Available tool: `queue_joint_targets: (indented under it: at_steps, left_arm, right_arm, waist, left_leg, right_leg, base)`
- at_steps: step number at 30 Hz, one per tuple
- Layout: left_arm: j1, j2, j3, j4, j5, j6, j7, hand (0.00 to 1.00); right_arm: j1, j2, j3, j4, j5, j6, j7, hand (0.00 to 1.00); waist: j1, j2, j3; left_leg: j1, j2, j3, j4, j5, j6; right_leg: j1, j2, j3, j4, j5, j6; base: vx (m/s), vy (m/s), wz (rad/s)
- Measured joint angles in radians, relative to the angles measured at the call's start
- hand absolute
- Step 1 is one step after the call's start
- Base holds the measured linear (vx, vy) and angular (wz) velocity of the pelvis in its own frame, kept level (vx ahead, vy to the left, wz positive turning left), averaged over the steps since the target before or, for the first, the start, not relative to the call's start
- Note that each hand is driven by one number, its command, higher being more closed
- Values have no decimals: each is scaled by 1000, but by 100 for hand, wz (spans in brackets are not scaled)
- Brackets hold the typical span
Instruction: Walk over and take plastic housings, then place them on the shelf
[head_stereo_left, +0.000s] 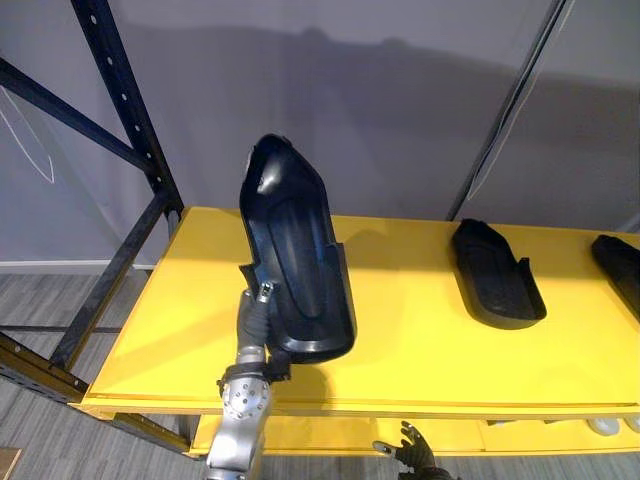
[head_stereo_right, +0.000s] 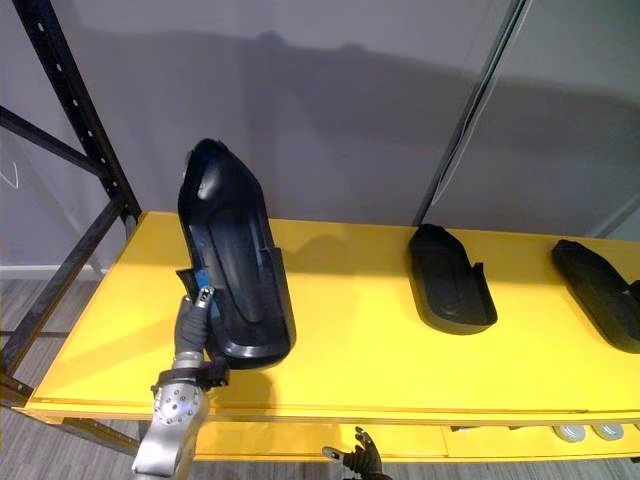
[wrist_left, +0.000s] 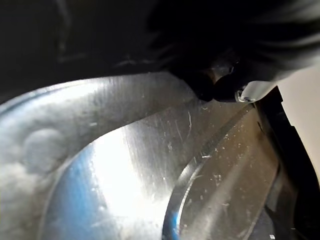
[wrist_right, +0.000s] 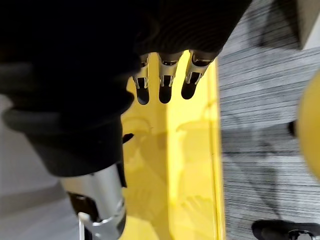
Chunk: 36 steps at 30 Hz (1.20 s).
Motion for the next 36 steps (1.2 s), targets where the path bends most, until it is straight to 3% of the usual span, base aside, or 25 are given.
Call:
queue_joint_targets:
  at_steps: [5, 9, 15, 16, 25, 36]
  left_arm:
    - [-132, 82, 83, 217, 17, 66, 0, 100]
    - [-192, 123, 120, 378, 38, 115, -4, 100]
    - [-292, 149, 156, 518, 59, 139, -5, 100]
    - [-310, 149, 156, 532, 63, 139, -5, 0]
    - [-392, 181, 193, 597, 75, 129, 0, 0]
    - [-440, 184, 189, 614, 32, 110, 22, 0]
  right_arm:
    - [-22, -31, 0, 29, -8, 0, 28, 0]
    - [-22, -59, -2, 52, -20, 1, 40, 0]
    - [-28, -72, -19, 53, -18, 1, 52, 0]
    - [-27, -72, -19, 53, -18, 1, 52, 0]
    - [-42, -65, -21, 75, -19, 0, 53, 0]
    - [-78, -62, -27, 124, -22, -1, 58, 0]
  waist:
    - [-23, 19, -3]
    - [-42, 33, 7]
    - [-61, 51, 22]
    - [-62, 50, 21]
    - [-70, 31, 23]
    - [-93, 7, 35]
  left_leg:
    - [50, -3, 7, -173, 114, 1]
    - [46, -9, 13, -179, 122, 0]
    - [29, -20, -34, -180, 120, -3]
    - [19, -22, -34, -180, 120, -3]
    - [15, -64, -35, -179, 118, 12]
    - [52, -53, -34, -175, 118, 16]
  right_leg:
    - [-22, 10, 1, -28, 24, -1]
    - [-25, 7, 7, -48, 22, -2]
    - [-37, 11, 30, -63, 18, 0]
    - [-38, 11, 35, -75, 18, 0]
    - [-40, -5, 111, -95, 29, -3]
    - [0, 4, 115, -105, 35, 0]
  base:
    - [-116, -19, -5]
    - [-203, -10, -13]
    - [-185, 16, -1]
    - [-72, 28, 13]
    - [50, 43, -4]
    - [57, -15, -2]
